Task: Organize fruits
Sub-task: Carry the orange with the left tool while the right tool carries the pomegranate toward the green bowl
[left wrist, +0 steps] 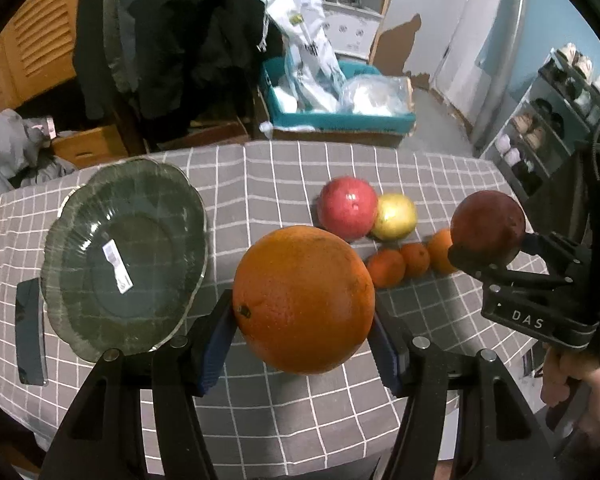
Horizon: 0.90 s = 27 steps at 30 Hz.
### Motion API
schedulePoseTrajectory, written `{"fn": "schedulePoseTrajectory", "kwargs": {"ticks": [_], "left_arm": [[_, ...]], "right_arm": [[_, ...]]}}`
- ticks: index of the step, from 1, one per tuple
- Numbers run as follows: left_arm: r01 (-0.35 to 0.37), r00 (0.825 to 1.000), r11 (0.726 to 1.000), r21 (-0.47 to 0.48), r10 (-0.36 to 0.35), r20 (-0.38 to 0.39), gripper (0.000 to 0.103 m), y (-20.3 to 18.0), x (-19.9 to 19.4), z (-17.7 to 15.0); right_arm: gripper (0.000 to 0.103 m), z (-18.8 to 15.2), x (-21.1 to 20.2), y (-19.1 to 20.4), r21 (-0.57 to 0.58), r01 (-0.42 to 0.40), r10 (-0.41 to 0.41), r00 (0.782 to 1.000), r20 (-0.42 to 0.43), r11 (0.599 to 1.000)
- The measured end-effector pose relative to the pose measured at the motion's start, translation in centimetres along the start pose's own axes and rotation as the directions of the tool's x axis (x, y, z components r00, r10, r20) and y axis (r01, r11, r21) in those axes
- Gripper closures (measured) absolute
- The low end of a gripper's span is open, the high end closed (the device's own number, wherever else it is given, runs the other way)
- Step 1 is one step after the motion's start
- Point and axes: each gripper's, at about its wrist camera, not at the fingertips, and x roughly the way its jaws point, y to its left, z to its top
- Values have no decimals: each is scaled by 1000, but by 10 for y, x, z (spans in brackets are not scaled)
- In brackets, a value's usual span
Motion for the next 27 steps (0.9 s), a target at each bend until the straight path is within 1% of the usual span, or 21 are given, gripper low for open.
{"fn": "schedulePoseTrajectory", "kwargs": {"ticks": [4, 12, 20, 27], "left_arm": [[-9, 999, 1000, -22, 10, 44, 40, 9, -14, 8], [-28, 991, 997, -67, 36, 131, 40, 34, -43, 19], [-36, 983, 994, -107, 55, 175, 40, 57, -61, 24], [-52, 983, 988, -148, 77, 166, 40, 84, -60, 23]], "right_arm": [[27, 16, -19, 5, -12, 1, 0, 998, 62, 1000], [27, 43, -47, 20, -15, -50, 52, 988, 146, 999], [27, 63, -56, 47, -47, -93, 100, 980, 174, 995], [27, 81, -50, 84, -90, -137, 150, 976, 161, 986]]}}
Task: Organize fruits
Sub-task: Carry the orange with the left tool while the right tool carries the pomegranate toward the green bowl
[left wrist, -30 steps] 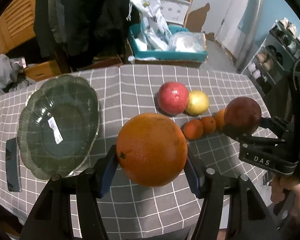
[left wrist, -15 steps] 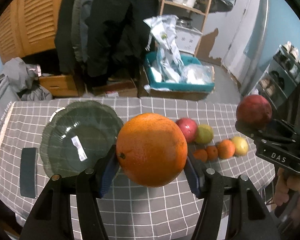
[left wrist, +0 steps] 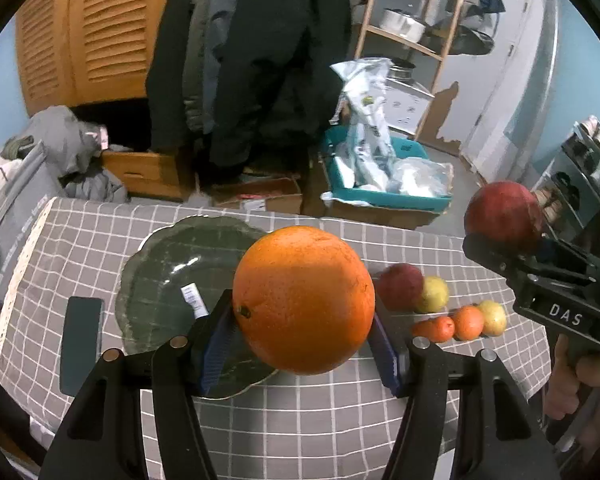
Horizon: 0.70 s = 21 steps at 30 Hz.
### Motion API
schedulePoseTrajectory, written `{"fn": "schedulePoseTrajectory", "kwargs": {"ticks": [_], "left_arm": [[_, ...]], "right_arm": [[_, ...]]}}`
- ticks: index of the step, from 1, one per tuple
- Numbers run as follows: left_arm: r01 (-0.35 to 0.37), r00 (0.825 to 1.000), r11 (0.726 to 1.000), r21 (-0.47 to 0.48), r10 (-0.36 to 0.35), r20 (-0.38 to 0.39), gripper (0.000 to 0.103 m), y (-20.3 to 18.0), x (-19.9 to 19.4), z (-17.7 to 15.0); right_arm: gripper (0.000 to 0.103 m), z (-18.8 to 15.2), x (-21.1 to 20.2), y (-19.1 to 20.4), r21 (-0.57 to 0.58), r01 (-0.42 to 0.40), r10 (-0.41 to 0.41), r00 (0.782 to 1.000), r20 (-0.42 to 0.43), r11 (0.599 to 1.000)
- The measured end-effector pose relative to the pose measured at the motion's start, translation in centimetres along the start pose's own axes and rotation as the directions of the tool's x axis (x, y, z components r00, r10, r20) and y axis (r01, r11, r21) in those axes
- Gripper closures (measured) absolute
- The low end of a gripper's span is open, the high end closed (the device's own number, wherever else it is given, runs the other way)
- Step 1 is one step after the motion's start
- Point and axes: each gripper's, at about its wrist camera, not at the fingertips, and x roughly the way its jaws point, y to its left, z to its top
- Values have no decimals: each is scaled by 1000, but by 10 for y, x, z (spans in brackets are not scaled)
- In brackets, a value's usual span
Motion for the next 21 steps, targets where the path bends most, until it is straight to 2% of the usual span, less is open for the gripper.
{"fn": "schedulePoseTrajectory", "kwargs": {"ticks": [12, 21], "left_arm": [[-57, 998, 996, -74, 56, -23, 40, 61, 7, 3], [-99, 992, 984, -147, 86, -90, 40, 105, 39, 2]], "right_arm": [[27, 19, 48, 55, -57, -56, 52, 997, -64, 997], [27, 21, 96, 86, -78, -100, 87, 985, -150, 992]]}}
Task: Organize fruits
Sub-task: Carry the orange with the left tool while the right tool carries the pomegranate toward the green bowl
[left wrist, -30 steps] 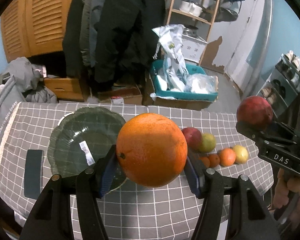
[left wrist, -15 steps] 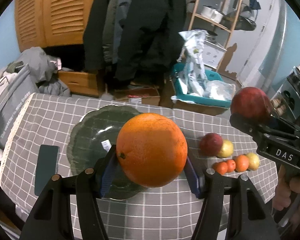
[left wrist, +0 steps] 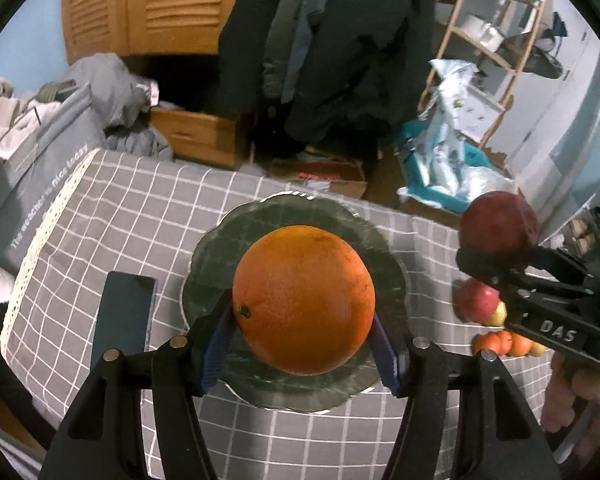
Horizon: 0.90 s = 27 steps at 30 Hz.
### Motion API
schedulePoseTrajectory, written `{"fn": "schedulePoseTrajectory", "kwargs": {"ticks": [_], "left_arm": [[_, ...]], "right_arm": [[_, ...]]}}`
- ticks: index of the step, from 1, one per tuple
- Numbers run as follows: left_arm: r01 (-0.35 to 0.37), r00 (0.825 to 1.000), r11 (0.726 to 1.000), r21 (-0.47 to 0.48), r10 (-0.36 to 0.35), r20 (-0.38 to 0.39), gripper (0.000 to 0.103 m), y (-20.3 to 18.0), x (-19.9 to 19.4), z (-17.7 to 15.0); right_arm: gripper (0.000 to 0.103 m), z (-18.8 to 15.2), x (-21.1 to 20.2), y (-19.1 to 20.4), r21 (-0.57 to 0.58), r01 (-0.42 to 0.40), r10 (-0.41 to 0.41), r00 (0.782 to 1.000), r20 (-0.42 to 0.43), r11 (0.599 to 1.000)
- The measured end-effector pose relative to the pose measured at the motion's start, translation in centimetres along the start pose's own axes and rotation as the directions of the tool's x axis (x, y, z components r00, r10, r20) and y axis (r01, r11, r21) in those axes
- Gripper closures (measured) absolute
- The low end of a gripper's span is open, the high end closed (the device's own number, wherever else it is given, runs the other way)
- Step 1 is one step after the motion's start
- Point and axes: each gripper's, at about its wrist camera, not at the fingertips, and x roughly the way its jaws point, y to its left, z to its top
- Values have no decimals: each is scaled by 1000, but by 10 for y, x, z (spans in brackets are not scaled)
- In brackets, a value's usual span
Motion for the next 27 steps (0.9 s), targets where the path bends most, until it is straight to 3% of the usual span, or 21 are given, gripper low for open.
{"fn": "schedulePoseTrajectory", "kwargs": {"ticks": [6, 15, 27], "left_arm": [[-4, 995, 998, -65, -3, -101, 40, 22, 43, -5], [-28, 987, 997, -68, 17, -159, 39, 26, 81, -14], [-66, 970, 994, -82, 45, -240, 39, 31, 118, -27]], "right_arm": [[27, 2, 32, 9, 3, -29, 29, 998, -54, 1000], [27, -1, 74, 22, -15, -63, 61, 990, -128, 998], [27, -6, 98, 20, -11, -87, 84, 981, -175, 996]]}}
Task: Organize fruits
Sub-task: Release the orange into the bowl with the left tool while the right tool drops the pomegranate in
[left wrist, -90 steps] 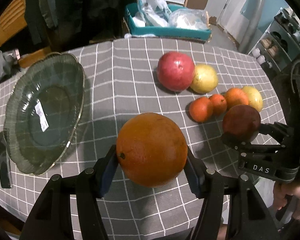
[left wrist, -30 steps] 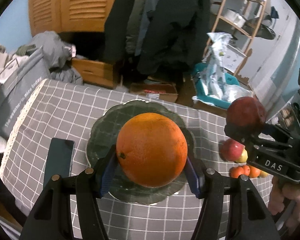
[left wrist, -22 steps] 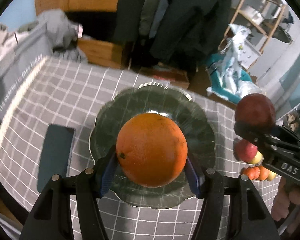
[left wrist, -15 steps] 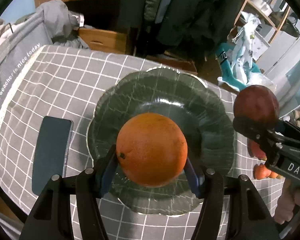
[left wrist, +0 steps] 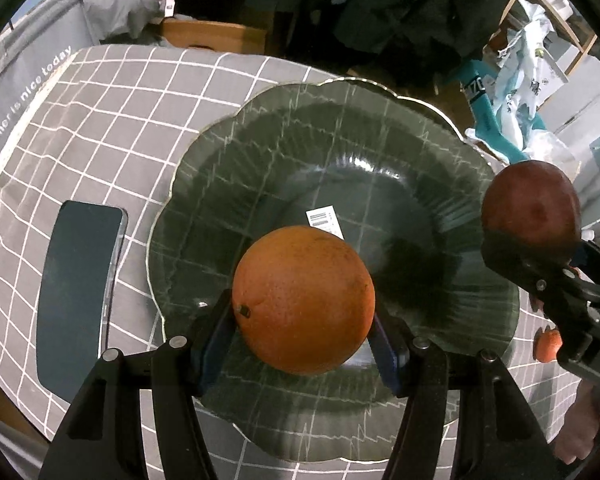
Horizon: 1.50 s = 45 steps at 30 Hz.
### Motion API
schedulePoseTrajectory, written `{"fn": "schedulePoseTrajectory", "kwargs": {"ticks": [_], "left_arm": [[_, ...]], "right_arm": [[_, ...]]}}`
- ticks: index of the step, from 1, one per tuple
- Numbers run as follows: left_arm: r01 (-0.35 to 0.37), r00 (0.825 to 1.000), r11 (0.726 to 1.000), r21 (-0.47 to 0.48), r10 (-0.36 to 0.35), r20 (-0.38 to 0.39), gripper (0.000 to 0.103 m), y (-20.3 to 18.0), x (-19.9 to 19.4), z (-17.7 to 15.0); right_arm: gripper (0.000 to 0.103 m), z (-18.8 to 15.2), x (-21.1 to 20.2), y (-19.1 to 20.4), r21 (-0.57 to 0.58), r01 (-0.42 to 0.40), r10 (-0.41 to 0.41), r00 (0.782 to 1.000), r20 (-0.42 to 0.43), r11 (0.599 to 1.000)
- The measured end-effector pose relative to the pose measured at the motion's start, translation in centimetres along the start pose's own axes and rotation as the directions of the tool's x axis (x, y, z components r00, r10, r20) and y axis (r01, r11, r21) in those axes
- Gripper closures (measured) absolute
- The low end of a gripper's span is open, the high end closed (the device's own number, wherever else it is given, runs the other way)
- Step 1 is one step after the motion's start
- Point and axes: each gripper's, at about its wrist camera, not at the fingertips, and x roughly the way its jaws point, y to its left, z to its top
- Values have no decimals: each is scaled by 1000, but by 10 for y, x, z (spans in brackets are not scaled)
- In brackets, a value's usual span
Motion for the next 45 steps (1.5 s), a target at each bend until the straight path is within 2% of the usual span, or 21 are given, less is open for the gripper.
{"fn": "schedulePoseTrajectory", "kwargs": {"ticks": [7, 10, 12, 14, 20, 25, 28, 34, 45], "left_arm": [[-25, 999, 1000, 9, 25, -43, 39, -2, 16, -2], [-23, 999, 1000, 13, 24, -30, 36, -2, 16, -3], [-35, 999, 999, 25, 35, 1, 20, -3, 10, -1], [-59, 998, 997, 43, 57, 37, 16, -6, 2, 0], [-73, 996, 996, 49, 70, 64, 16, 1, -21, -1], [-64, 994, 998, -19, 65, 88, 16, 20, -42, -3], [-72, 993, 996, -56, 77, 94, 16, 30, -48, -5], [-68, 992, 992, -107, 79, 98, 16, 41, -53, -10], [-65, 992, 992, -107, 75, 98, 16, 41, -53, -11]], "right_arm": [[27, 0, 2, -1, 12, -11, 11, 1000, -6, 1000], [27, 0, 2, -2, 17, -12, 12, 1000, -5, 1000], [27, 1, 1, -3, 22, -13, 13, 1000, -3, 1000], [27, 2, 0, -4, 26, -14, 14, 1000, -1, 1000], [27, 3, 3, -7, 39, -20, 21, 1000, -14, 999], [27, 2, 6, -1, 9, 9, -8, 1000, -17, 1000], [27, 3, 9, 2, 10, -8, 8, 1000, -27, 1000], [27, -4, 19, 14, -49, 19, -22, 998, -51, 999], [26, -11, 35, 24, -102, 43, -54, 994, -99, 994]]}}
